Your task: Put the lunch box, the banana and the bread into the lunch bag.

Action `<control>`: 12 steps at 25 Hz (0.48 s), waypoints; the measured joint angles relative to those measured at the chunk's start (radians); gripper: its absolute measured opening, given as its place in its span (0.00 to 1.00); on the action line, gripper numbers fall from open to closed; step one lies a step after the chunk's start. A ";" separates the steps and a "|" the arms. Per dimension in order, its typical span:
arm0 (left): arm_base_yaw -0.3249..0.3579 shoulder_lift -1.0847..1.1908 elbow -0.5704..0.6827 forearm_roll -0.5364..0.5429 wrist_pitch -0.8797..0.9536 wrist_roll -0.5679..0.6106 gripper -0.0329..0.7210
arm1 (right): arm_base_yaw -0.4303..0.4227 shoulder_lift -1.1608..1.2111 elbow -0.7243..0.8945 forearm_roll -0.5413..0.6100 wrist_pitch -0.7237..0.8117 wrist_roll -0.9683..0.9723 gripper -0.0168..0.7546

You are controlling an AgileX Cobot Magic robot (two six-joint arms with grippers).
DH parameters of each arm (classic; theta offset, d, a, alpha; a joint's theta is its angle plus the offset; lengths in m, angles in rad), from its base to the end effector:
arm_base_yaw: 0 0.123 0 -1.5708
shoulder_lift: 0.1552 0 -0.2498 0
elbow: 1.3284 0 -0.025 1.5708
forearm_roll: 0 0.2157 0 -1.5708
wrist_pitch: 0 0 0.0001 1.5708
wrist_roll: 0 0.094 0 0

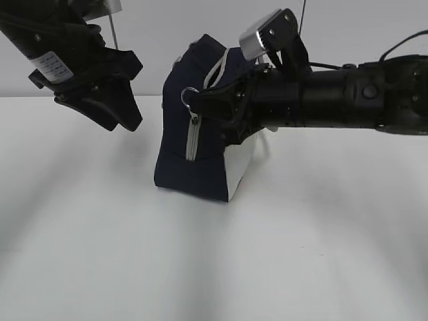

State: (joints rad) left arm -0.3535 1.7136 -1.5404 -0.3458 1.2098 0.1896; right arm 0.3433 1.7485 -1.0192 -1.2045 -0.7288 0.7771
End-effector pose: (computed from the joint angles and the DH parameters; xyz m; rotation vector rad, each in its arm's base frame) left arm 0.2864 -0.1375 0.2829 0.6572 2.7755 -0.5206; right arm 0.2995 0.1691 0.2258 -1.0216 1.5781 0.6521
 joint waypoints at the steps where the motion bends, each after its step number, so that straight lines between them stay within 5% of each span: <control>1: 0.000 0.000 0.000 0.000 -0.001 0.001 0.45 | 0.000 -0.004 -0.023 -0.051 0.016 0.048 0.00; 5: 0.000 0.000 0.000 -0.001 -0.020 0.004 0.45 | 0.000 -0.006 -0.114 -0.205 0.029 0.213 0.00; 12: 0.000 0.000 0.000 -0.002 -0.065 0.020 0.45 | 0.000 -0.008 -0.217 -0.275 0.115 0.310 0.00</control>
State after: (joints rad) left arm -0.3535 1.7136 -1.5404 -0.3477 1.1451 0.2100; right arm 0.3433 1.7403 -1.2360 -1.4792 -0.6133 1.0875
